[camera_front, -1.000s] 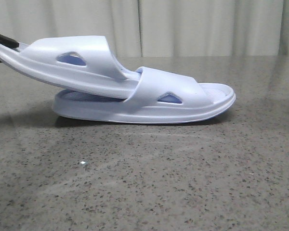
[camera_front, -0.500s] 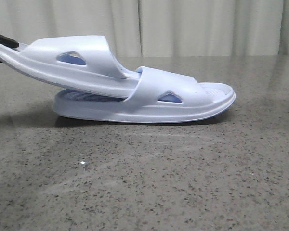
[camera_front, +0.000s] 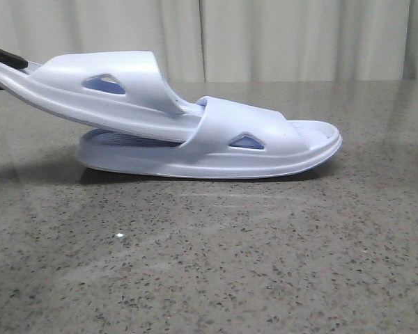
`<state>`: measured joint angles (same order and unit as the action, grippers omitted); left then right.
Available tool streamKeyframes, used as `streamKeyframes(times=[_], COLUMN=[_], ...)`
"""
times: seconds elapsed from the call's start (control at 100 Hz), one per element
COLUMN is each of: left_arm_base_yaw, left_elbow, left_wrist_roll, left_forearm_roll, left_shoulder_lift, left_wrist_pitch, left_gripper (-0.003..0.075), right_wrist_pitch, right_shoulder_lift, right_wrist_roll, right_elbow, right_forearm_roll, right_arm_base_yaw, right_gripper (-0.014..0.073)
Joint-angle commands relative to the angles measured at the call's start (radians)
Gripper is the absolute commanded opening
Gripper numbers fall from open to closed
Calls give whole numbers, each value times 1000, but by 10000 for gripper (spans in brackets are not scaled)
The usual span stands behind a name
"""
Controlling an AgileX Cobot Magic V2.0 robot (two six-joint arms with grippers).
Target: Insert blue slippers together front up
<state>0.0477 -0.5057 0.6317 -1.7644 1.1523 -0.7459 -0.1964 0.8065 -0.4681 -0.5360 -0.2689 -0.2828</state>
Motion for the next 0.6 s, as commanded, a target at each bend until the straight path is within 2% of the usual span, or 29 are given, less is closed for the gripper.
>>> streamKeyframes(times=[0.0,0.34,0.43,0.59], left_arm_base_yaw=[9,9,9,9], left_elbow=[-22,-22,-22,-22], left_wrist_roll=[-12,-12,-10,-10], left_forearm_roll=[-56,-53,-53,-51], left_shoulder_lift=[-15,-15,-15,-15], left_wrist_pitch=[-67,-65,-62,-61], left_gripper=[16,34,81,212], right_wrist_pitch=[-88,-88,-88,-88], right_shoulder_lift=[-2,-2,-2,-2], right_wrist_roll=[13,13,13,13], right_elbow=[-36,-36,-36,-36], right_forearm_roll=[17,17,17,17], right_arm_base_yaw=[6,6,6,6], right_gripper=[323,323,323,323])
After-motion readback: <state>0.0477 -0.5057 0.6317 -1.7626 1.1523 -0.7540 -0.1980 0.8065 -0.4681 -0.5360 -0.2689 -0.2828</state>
